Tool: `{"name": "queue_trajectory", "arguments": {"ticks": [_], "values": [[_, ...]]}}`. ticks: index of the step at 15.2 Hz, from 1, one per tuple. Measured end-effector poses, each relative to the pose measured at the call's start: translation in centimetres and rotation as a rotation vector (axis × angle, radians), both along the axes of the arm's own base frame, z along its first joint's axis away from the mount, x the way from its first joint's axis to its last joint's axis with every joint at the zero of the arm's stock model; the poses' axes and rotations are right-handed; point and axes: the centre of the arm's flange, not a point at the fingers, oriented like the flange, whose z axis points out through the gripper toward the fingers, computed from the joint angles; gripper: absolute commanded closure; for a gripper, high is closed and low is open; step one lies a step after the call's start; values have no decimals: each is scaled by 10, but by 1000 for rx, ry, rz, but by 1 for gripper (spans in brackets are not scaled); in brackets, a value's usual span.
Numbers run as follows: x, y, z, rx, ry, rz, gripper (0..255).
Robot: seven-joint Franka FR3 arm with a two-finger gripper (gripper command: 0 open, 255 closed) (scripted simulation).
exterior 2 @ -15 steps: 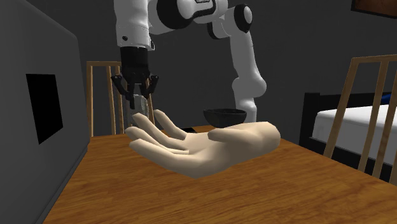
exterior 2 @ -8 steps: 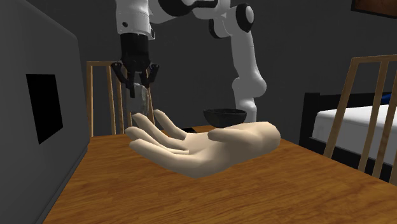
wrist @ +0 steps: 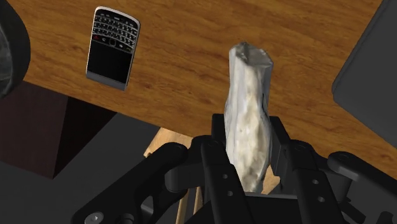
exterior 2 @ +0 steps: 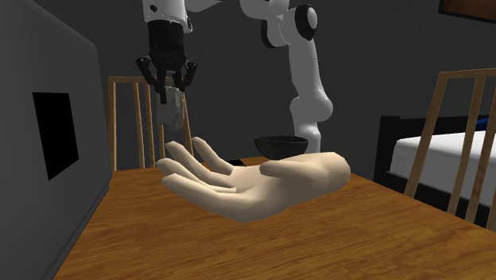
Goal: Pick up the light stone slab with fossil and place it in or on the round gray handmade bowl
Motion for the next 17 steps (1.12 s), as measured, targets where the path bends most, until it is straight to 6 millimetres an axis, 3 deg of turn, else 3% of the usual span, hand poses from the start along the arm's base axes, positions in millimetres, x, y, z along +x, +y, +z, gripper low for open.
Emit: {"name": "queue_trajectory", "arguments": {"ticks": [2, 6, 17], "values": [[-1, 0, 11, 0, 0, 0, 255], [-36, -5, 20, -1, 0, 2, 255], [-180, -41, 25, -2, 0, 0, 255]]}}
